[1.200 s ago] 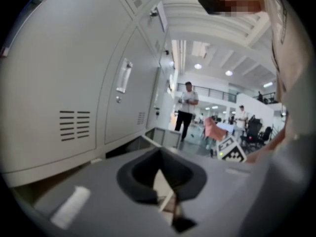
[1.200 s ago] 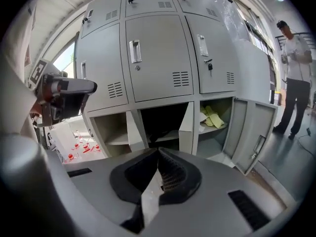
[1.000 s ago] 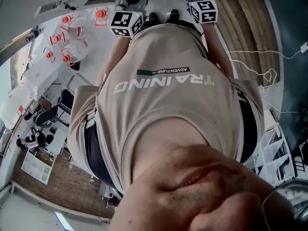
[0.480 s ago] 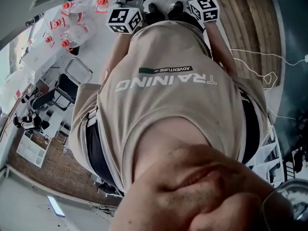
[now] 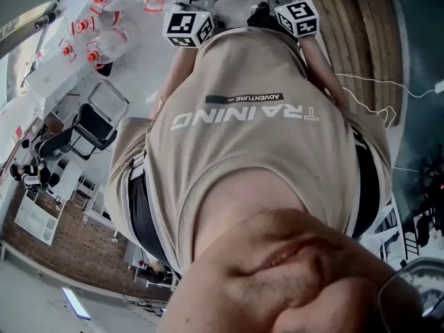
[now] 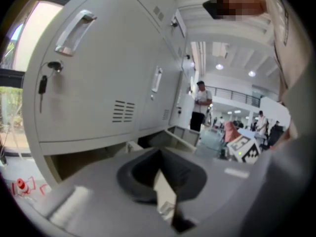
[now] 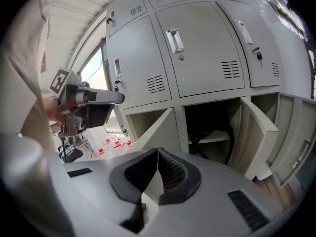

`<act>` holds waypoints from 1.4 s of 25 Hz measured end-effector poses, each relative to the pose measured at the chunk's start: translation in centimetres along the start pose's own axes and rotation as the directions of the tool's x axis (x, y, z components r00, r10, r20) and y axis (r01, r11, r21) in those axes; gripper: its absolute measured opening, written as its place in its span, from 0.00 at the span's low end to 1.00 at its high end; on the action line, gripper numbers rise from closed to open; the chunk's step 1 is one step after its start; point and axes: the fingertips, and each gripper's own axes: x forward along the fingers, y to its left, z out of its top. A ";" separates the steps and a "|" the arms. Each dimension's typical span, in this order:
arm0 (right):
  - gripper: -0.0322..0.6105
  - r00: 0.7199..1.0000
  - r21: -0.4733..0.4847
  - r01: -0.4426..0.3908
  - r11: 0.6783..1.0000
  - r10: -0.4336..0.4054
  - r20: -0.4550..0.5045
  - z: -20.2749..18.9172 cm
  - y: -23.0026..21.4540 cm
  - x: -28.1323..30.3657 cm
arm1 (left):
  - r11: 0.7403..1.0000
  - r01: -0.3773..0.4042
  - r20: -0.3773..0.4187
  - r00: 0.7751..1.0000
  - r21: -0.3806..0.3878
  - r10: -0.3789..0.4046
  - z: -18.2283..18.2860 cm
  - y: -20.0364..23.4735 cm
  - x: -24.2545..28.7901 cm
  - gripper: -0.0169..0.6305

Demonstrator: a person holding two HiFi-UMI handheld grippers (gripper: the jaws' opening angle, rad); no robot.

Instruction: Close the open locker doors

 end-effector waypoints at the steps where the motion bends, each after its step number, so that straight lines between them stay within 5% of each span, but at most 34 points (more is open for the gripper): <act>1: 0.07 1.000 -0.011 0.009 1.000 -0.009 -0.006 0.0 0.8 0.4 | 1.000 0.007 0.002 1.000 -0.003 -0.007 -0.1 0.6 -0.7 0.03; 11: 0.07 0.996 0.019 0.090 0.996 -0.089 -0.022 -0.8 9.1 4.3 | 0.995 0.095 -0.015 0.995 0.022 -0.095 -1.7 7.4 -7.0 0.03; 23: 0.07 0.979 0.062 0.202 0.977 -0.204 0.024 1.4 13.2 8.9 | 0.978 0.199 -0.018 0.980 0.061 -0.198 -1.9 13.0 -10.7 0.03; 35: 0.07 0.997 -0.048 0.073 0.996 -0.074 -0.010 4.9 16.2 17.0 | 0.997 0.070 0.033 0.997 0.014 -0.071 -1.8 20.6 -13.4 0.03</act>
